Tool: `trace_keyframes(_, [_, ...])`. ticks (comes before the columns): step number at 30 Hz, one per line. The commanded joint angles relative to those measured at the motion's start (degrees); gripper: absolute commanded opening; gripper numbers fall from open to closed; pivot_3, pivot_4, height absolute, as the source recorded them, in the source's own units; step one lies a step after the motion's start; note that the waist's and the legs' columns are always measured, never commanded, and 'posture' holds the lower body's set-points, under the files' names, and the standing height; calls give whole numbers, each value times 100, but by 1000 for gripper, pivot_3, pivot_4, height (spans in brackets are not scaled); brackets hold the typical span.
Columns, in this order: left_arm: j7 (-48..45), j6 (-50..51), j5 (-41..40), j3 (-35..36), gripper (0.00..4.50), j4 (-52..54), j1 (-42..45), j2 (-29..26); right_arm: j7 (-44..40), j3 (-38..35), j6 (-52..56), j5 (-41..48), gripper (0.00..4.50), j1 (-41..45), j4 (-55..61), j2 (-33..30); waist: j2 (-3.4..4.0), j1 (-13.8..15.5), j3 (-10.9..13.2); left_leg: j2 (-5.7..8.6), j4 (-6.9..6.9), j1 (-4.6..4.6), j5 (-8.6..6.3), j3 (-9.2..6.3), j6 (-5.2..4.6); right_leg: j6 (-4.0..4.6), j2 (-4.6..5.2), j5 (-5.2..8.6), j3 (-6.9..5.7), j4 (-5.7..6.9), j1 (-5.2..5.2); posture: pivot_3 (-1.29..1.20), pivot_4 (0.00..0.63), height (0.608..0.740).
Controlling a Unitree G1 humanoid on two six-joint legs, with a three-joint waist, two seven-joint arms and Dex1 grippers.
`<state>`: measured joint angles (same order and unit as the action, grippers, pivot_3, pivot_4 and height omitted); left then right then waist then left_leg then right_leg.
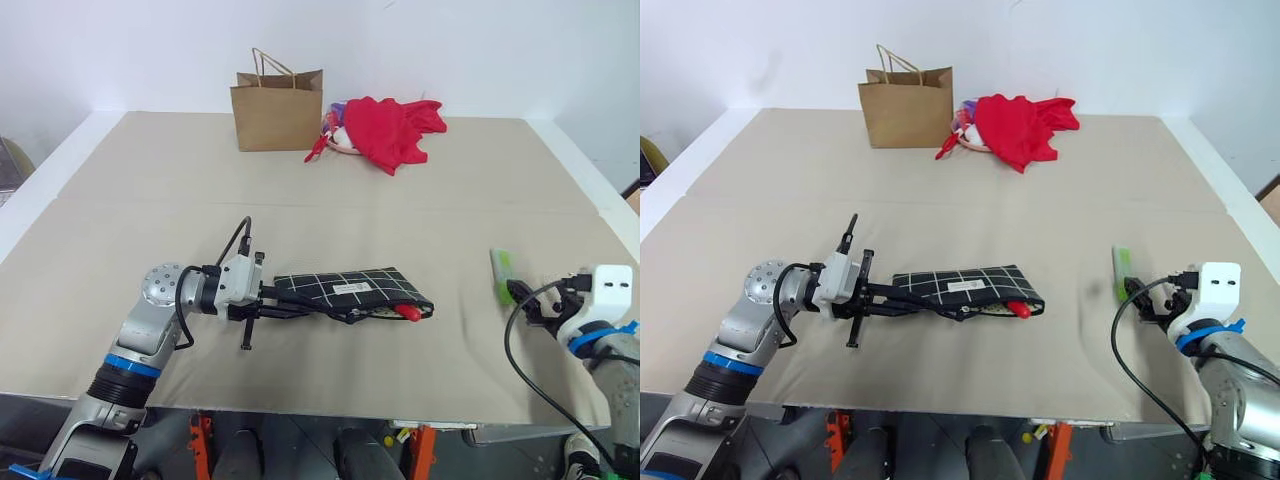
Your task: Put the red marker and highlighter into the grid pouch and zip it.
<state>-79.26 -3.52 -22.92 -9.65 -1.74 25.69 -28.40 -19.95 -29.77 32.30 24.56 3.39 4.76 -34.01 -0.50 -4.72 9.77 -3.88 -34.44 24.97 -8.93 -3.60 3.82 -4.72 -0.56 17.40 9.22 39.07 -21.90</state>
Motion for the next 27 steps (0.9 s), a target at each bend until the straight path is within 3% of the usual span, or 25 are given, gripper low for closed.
trace_keyframes(1, [-7,-97,-4,65,0,-3,132,-13,216,97,-112,-95,4471,248,152,87,0,9,0,0,0,0,0,0,0,0,0,0,0,0,0,0,150,740])
trace_keyframes(11, [75,-128,45,60,0,31,123,30,653,462,192,-406,4471,234,-154,386,0,23,-1,0,6,3,0,0,-2,5,0,5,-1,0,-1,0,150,740])
trace_keyframes(14, [97,-126,49,71,0,38,116,26,831,451,195,-517,3757,180,-273,444,-2,28,-2,0,5,2,0,-1,-2,4,0,5,-2,0,1,0,150,740])
trace_keyframes(19, [113,-133,59,79,0,23,128,23,883,475,193,-566,1298,150,-293,470,-6,75,-3,4,-8,-1,4,-3,0,0,2,3,-2,-1,14,0,150,740])
trace_keyframes(20, [116,-137,63,79,0,17,133,23,894,483,197,-574,1097,148,-290,479,-7,77,-3,5,-9,-1,4,-3,0,0,4,3,-1,-2,17,0,150,740])
trace_keyframes(24, [137,-125,54,86,0,-1,154,28,748,607,137,-629,1124,123,-193,385,-8,77,-4,9,-10,-2,5,-7,0,-2,6,3,-2,-4,23,0,150,740])
trace_keyframes(27, [117,-88,14,104,0,-38,170,-1,-136,642,-240,-244,1124,220,98,124,-7,73,-3,8,-9,-3,5,-7,0,-3,5,4,-2,-3,23,0,150,740])
